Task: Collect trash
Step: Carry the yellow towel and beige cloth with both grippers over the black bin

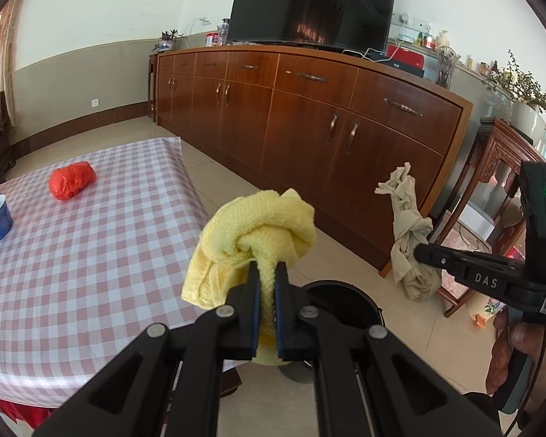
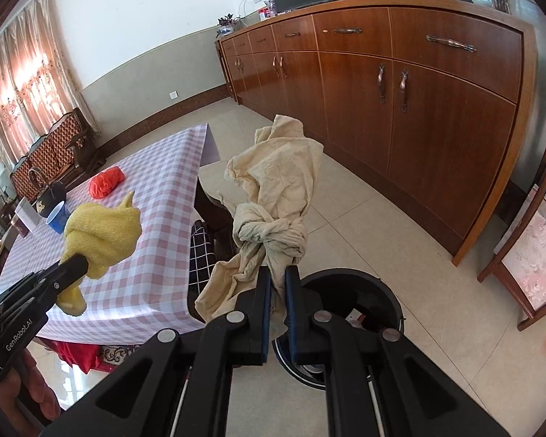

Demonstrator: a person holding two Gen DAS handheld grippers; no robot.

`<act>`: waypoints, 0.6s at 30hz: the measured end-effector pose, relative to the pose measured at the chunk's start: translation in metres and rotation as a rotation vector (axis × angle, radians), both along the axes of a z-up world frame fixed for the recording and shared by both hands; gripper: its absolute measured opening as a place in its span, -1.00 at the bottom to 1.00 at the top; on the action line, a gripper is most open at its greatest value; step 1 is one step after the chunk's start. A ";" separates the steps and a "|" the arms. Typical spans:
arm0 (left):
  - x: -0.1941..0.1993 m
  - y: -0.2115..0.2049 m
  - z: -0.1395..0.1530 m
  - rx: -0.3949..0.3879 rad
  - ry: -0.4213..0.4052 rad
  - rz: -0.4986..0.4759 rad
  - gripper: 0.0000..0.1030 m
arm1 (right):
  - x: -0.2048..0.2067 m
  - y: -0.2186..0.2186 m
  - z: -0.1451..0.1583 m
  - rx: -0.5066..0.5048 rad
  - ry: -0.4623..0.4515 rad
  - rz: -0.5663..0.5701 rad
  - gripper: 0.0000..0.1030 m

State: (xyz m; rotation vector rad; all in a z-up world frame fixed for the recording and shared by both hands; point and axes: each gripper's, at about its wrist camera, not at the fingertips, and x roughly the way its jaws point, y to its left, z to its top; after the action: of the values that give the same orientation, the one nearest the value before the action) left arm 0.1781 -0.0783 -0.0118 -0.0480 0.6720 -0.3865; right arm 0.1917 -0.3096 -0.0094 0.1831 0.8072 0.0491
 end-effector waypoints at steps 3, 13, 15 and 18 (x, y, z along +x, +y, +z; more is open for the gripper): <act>0.002 -0.014 -0.007 0.005 0.013 -0.025 -0.86 | -0.001 -0.015 -0.009 0.006 0.013 -0.024 -0.84; 0.014 -0.063 -0.039 0.023 0.081 -0.107 -0.86 | 0.000 -0.061 -0.047 0.020 0.078 -0.065 -0.84; 0.016 -0.073 -0.046 0.030 0.092 -0.122 -0.86 | 0.001 -0.068 -0.055 0.016 0.094 -0.065 -0.84; 0.019 -0.087 -0.056 0.035 0.114 -0.143 -0.86 | 0.003 -0.075 -0.066 0.012 0.118 -0.061 -0.83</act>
State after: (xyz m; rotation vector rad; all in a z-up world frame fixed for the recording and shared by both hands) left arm 0.1975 -0.1648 -0.0678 0.0111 0.7976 -0.5120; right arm 0.1943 -0.3844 -0.0756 0.2232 0.9184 -0.0142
